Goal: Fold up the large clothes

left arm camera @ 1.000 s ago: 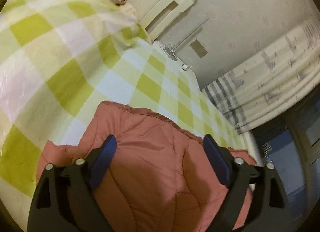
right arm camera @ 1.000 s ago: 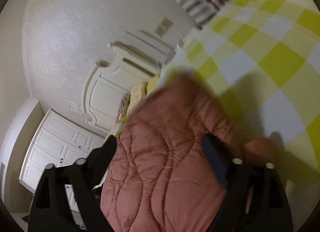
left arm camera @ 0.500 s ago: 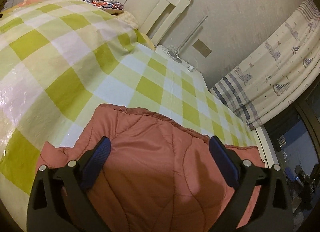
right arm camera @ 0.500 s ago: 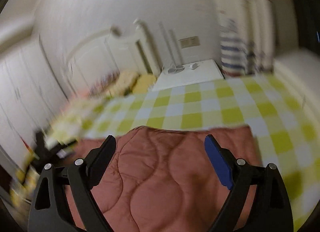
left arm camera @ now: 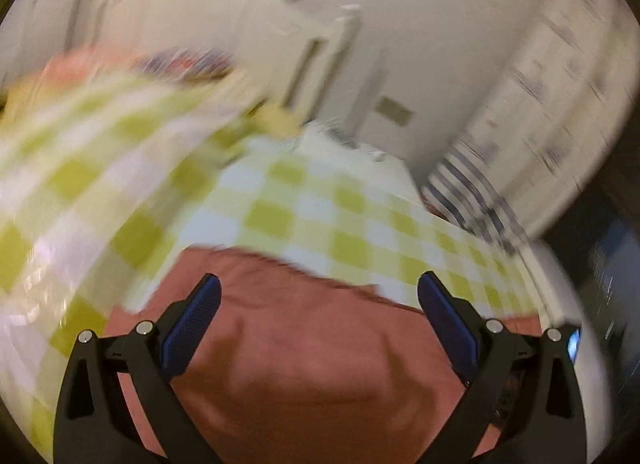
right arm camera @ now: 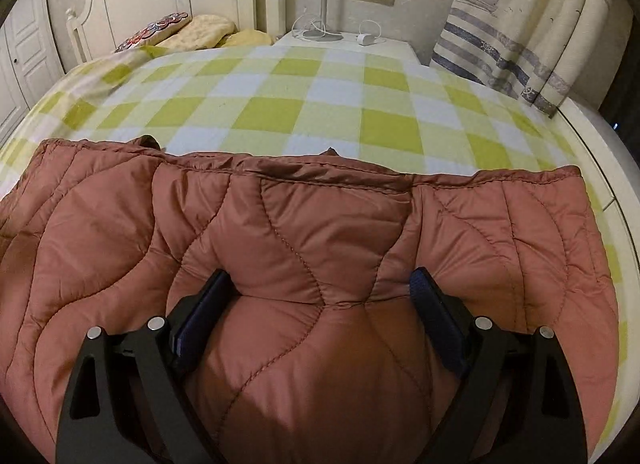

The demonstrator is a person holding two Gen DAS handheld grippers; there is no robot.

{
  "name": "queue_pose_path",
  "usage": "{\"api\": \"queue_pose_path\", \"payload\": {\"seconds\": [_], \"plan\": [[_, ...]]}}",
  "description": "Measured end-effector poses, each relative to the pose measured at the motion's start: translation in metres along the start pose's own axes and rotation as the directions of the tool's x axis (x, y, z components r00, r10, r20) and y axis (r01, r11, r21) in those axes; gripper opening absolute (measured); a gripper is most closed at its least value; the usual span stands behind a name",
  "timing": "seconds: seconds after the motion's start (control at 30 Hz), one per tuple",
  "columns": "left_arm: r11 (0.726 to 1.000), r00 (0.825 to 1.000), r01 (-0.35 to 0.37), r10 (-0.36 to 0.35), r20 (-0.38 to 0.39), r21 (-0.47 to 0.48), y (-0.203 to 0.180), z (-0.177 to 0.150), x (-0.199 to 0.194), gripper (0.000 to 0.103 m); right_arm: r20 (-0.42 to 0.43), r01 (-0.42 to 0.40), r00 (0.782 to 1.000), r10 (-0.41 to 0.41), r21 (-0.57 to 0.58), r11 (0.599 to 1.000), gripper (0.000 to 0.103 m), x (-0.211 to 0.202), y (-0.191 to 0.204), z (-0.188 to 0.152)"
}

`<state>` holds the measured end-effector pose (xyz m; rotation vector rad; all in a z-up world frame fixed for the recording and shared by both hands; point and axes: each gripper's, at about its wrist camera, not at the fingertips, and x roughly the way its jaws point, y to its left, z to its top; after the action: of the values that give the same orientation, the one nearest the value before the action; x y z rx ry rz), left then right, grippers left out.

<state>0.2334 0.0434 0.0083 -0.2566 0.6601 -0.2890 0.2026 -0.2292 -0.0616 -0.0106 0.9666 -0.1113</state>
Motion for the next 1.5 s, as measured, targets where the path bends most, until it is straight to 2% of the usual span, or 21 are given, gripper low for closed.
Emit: {"api": "queue_pose_path", "payload": {"seconds": [0.07,0.13,0.17,0.23,0.27,0.33,0.47,0.57,0.6,0.67,0.77,0.8,0.87,0.93,0.97,1.13,1.2,1.27,1.33,1.43,1.5], "plan": [[0.988,1.0,-0.016,0.018,-0.013,0.15,-0.038,-0.006,0.003,0.101,0.004,-0.002,1.0,0.002,0.005,1.0,0.087,-0.001,-0.002,0.002],[0.953,0.99,-0.065,0.099,-0.104,0.295,-0.069,-0.022,0.031,0.101,0.01,-0.01,1.0,0.01,0.01,1.0,0.087,-0.003,0.001,0.003],[0.94,0.977,-0.086,0.145,-0.158,0.33,-0.074,-0.03,0.049,0.101,0.012,-0.014,1.0,0.014,0.013,1.0,0.087,-0.004,0.001,0.002],[0.921,0.933,-0.137,0.244,-0.265,0.365,-0.066,-0.05,0.093,0.101,0.018,-0.025,1.0,0.024,0.019,1.0,0.087,-0.004,-0.001,0.002],[0.933,0.924,-0.123,0.233,-0.303,0.339,-0.056,-0.056,0.108,0.101,0.02,-0.033,0.999,0.032,0.028,0.999,0.087,-0.005,-0.003,0.002],[0.956,0.931,-0.093,0.183,-0.315,0.279,-0.042,-0.054,0.111,0.101,0.022,-0.035,0.999,0.035,0.035,0.999,0.087,-0.004,-0.005,0.002],[0.947,0.934,-0.103,0.197,-0.298,0.305,-0.04,-0.062,0.108,0.101,0.017,-0.036,0.999,0.035,0.028,0.999,0.087,-0.005,-0.008,0.002],[0.952,0.937,-0.091,0.181,-0.298,0.292,-0.038,-0.064,0.106,0.101,0.039,-0.093,0.995,0.091,0.068,0.993,0.085,-0.015,-0.016,0.004],[0.955,0.939,-0.085,0.172,-0.298,0.285,-0.036,-0.064,0.105,0.101,0.071,-0.116,0.991,0.111,0.082,0.99,0.081,-0.023,-0.018,0.005],[0.961,0.942,-0.074,0.155,-0.298,0.266,-0.039,-0.059,0.106,0.101,0.178,-0.15,0.975,0.132,0.092,0.984,0.058,-0.049,-0.02,0.01],[0.962,0.943,-0.074,0.153,-0.295,0.262,-0.041,-0.057,0.107,0.101,0.265,-0.087,0.962,0.065,0.075,0.993,0.042,-0.069,-0.01,0.024],[0.962,0.943,-0.075,0.154,-0.295,0.263,-0.042,-0.057,0.107,0.101,0.268,-0.077,0.962,0.057,0.062,0.995,0.041,-0.069,-0.006,0.028],[0.962,0.943,-0.074,0.152,-0.294,0.262,-0.042,-0.057,0.107,0.101,0.184,-0.034,0.982,0.031,0.01,0.999,0.039,-0.045,0.008,0.038],[0.964,0.944,-0.072,0.149,-0.294,0.257,-0.042,-0.057,0.106,0.101,0.026,0.051,0.998,-0.05,-0.045,0.998,0.039,-0.002,0.018,0.038],[0.965,0.946,-0.07,0.145,-0.291,0.253,-0.041,-0.056,0.105,0.101,-0.023,0.038,0.999,-0.039,-0.044,0.998,0.04,0.016,0.018,0.036],[0.966,0.946,-0.071,0.144,-0.291,0.247,-0.04,-0.056,0.105,0.101,0.045,-0.006,0.999,0.003,0.061,0.998,0.041,-0.012,-0.009,0.04],[0.967,0.946,-0.07,0.142,-0.291,0.245,-0.04,-0.056,0.105,0.101,0.089,0.056,0.994,-0.065,0.102,0.993,0.047,-0.026,-0.033,0.039],[0.967,0.947,-0.068,0.14,-0.291,0.245,-0.039,-0.056,0.104,0.101,0.049,0.092,0.994,-0.099,0.131,0.987,0.056,-0.019,-0.055,0.034],[0.968,0.947,-0.066,0.137,-0.29,0.243,-0.04,-0.057,0.104,0.101,-0.056,0.067,0.997,-0.06,0.123,0.99,0.061,0.009,-0.069,0.025],[0.968,0.947,-0.065,0.137,-0.291,0.243,-0.039,-0.056,0.104,0.101,-0.047,0.056,0.998,-0.051,0.105,0.993,0.061,0.001,-0.071,0.028],[0.968,0.947,-0.065,0.137,-0.291,0.244,-0.039,-0.056,0.103,0.101,0.017,0.045,0.999,-0.048,0.131,0.99,0.065,-0.018,-0.079,0.031]]}}
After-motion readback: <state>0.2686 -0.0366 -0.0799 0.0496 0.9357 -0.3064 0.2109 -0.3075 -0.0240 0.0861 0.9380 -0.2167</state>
